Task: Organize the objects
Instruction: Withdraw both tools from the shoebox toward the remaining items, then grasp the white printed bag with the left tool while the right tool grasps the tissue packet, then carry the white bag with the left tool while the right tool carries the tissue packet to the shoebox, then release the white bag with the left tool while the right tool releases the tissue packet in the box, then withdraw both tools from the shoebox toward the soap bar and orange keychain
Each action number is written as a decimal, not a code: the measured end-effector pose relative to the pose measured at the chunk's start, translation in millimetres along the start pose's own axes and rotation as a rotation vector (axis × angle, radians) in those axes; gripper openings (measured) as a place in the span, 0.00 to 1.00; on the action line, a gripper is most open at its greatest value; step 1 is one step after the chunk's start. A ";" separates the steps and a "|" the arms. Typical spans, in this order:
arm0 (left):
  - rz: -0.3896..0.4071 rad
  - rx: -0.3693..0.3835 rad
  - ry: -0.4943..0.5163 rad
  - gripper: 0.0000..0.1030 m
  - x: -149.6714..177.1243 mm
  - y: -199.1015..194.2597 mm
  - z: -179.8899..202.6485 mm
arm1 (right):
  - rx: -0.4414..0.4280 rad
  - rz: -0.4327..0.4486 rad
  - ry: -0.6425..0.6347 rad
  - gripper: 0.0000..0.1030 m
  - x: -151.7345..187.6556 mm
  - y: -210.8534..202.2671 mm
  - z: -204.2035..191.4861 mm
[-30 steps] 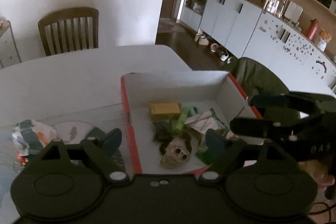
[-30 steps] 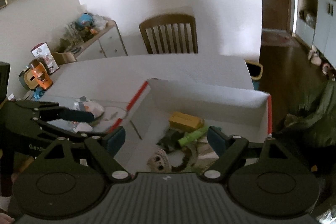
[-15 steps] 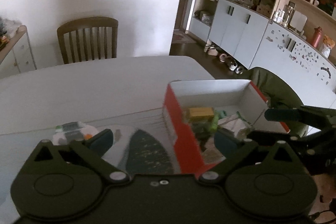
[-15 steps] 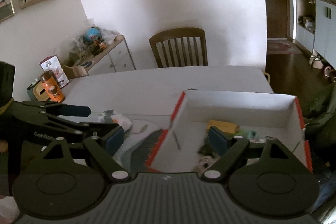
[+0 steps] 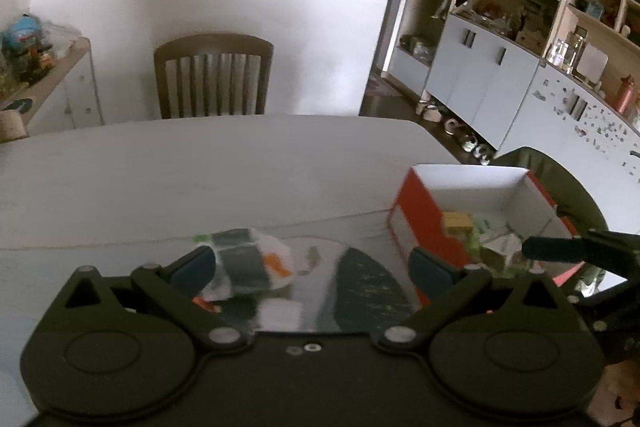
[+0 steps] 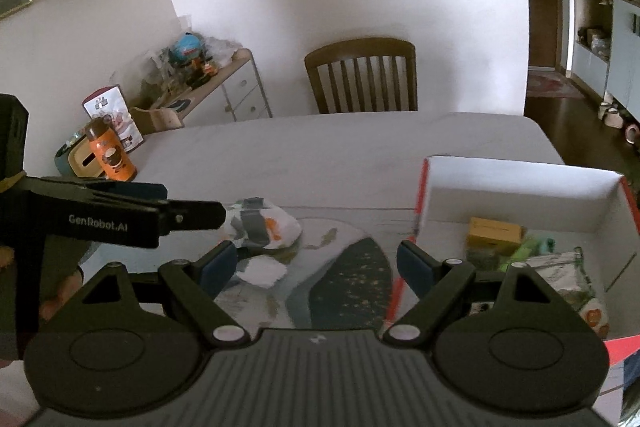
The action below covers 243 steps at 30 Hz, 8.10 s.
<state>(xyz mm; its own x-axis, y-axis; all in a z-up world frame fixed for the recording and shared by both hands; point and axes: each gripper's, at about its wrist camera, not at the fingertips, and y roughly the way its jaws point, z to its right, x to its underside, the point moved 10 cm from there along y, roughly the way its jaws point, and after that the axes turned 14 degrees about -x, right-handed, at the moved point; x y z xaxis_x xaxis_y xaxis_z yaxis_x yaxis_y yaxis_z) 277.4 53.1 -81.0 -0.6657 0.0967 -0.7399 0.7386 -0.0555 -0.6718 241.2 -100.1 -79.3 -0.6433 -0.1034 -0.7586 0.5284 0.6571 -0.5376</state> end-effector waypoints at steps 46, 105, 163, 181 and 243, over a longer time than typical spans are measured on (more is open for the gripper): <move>-0.135 0.234 0.294 0.99 15.2 156.7 -35.5 | -0.014 -0.323 -0.002 0.85 54.7 205.5 -19.7; -0.064 0.285 0.355 0.26 3.4 147.5 -24.8 | 0.095 -0.360 -0.055 0.48 68.1 211.8 -9.5; -0.117 0.133 0.404 0.28 10.8 79.0 251.1 | 0.252 -0.157 0.060 0.48 2.8 -44.2 258.4; -0.201 0.024 0.439 0.29 5.9 140.0 267.1 | 0.274 -0.279 0.086 0.49 8.3 10.2 301.2; -0.064 0.067 0.327 0.91 -9.8 53.5 214.5 | 0.135 -0.054 -0.013 0.76 -19.8 -62.5 202.7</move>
<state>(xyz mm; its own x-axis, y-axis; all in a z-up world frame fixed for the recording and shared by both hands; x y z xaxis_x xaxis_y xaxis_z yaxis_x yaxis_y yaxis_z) 300.6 -164.0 -117.1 -0.6333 0.4150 -0.6532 0.6805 -0.1033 -0.7254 333.3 -290.4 -105.3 -0.6660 -0.1461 -0.7315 0.5633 0.5443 -0.6216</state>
